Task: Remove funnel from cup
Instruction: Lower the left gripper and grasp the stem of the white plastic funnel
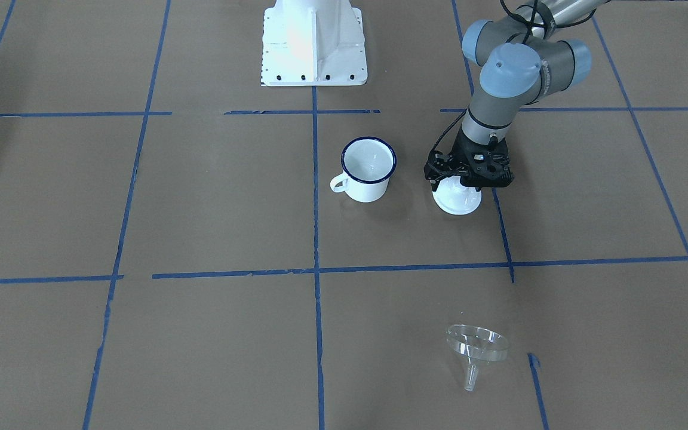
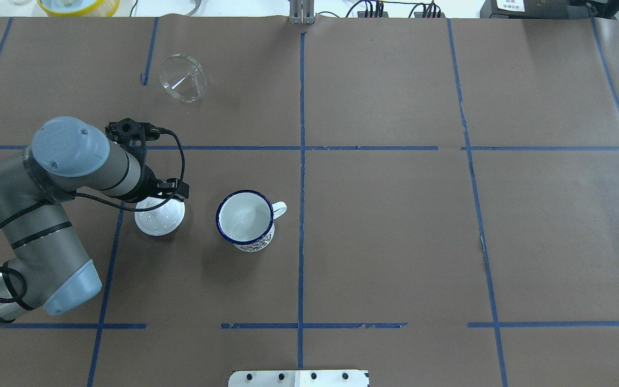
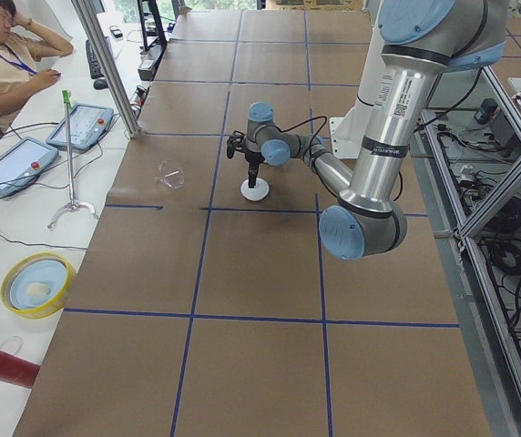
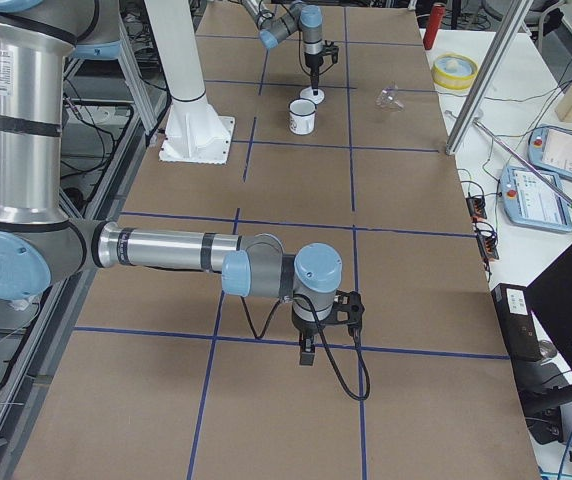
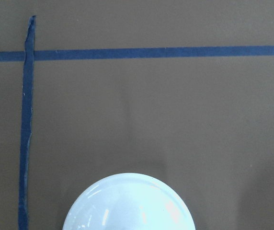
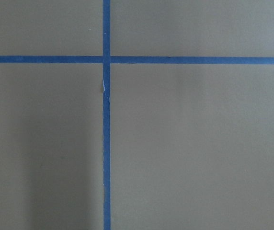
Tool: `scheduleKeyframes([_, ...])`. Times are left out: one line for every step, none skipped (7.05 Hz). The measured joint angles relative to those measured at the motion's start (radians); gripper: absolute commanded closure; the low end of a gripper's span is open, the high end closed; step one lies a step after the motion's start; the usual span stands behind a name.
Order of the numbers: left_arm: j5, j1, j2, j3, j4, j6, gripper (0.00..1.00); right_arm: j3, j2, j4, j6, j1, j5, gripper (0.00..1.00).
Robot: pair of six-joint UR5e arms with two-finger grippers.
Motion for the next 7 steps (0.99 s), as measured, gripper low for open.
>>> scheduleKeyframes([0.000, 0.001, 0.002, 0.000, 0.003, 0.001, 0.00, 0.000, 0.000, 0.000, 0.000, 0.000, 0.000, 0.00])
scheduleKeyframes([0.000, 0.001, 0.004, 0.000, 0.005, 0.001, 0.00, 0.000, 0.000, 0.000, 0.000, 0.000, 0.000, 0.00])
scheduleKeyframes([0.000, 0.001, 0.010, -0.003, 0.006, 0.001, 0.00, 0.000, 0.000, 0.000, 0.000, 0.000, 0.000, 0.00])
scheduleKeyframes([0.000, 0.001, 0.020, -0.007, 0.006, 0.001, 0.00, 0.000, 0.000, 0.000, 0.000, 0.000, 0.000, 0.00])
scheduleKeyframes([0.000, 0.001, 0.029, -0.009, 0.006, 0.002, 0.00, 0.000, 0.000, 0.000, 0.000, 0.000, 0.000, 0.00])
scheduleKeyframes([0.000, 0.001, 0.032, -0.009, 0.006, 0.002, 0.00, 0.000, 0.000, 0.000, 0.000, 0.000, 0.000, 0.00])
scheduleKeyframes([0.000, 0.001, 0.033, -0.010, 0.006, 0.002, 0.05, 0.000, 0.000, 0.000, 0.000, 0.000, 0.000, 0.00])
